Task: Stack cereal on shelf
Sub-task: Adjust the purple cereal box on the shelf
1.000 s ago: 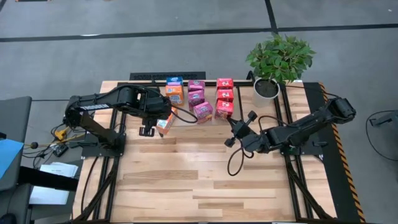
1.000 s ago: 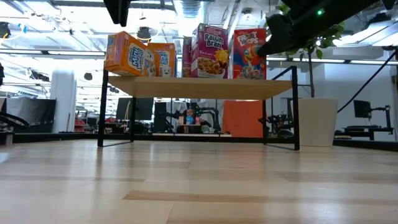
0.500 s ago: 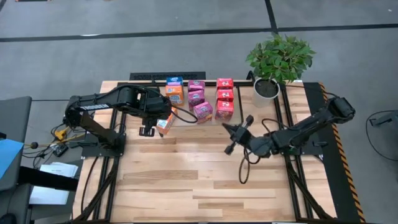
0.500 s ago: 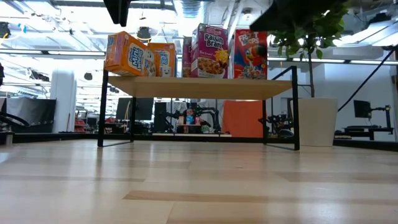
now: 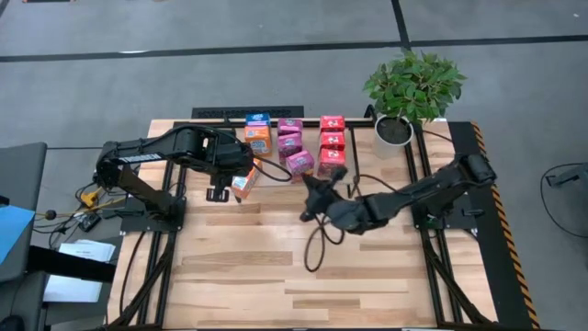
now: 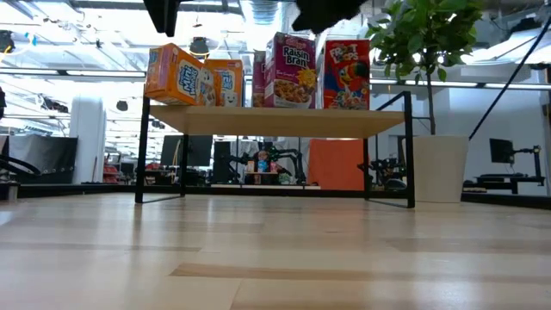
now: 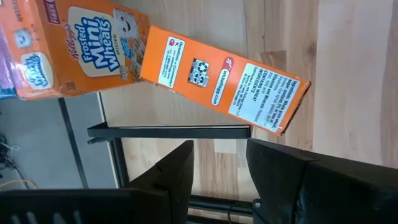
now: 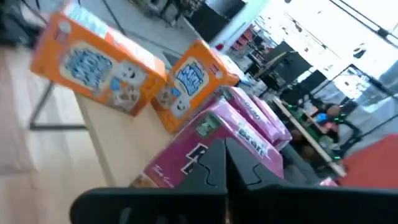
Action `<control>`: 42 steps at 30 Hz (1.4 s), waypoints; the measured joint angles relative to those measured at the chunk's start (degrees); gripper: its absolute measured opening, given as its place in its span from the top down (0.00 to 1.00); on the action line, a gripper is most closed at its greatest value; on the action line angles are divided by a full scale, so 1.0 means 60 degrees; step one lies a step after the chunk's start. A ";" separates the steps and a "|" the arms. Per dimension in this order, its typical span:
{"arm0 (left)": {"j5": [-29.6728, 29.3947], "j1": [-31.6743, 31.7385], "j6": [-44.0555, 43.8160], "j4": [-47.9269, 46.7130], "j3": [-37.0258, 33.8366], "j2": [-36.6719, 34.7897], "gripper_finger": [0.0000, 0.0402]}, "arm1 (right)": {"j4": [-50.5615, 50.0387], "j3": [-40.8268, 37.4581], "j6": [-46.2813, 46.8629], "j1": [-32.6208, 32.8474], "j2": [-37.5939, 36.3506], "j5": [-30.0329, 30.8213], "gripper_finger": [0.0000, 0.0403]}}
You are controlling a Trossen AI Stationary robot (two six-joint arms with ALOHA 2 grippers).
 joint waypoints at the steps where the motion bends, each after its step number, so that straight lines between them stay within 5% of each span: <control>1: 0.0027 0.0000 -0.0001 -0.0004 -0.0001 0.0000 0.65 | -0.0183 0.0184 -0.0102 -0.0013 0.0108 0.0004 0.98; 22: 0.0152 0.0000 0.0083 -0.0004 -0.0002 0.0000 0.65 | -0.1261 0.0825 0.0804 -0.0493 0.1293 -0.0556 0.95; 32: 0.0147 0.0000 0.0114 -0.0004 -0.0004 0.0000 0.65 | -0.1159 0.0825 0.1508 -0.1075 0.1293 -0.1991 0.95; 42: 0.0094 0.0000 0.0118 -0.0001 -0.0004 0.0000 0.65 | -0.0030 0.1262 -0.0607 -0.0498 0.1113 -0.1549 0.98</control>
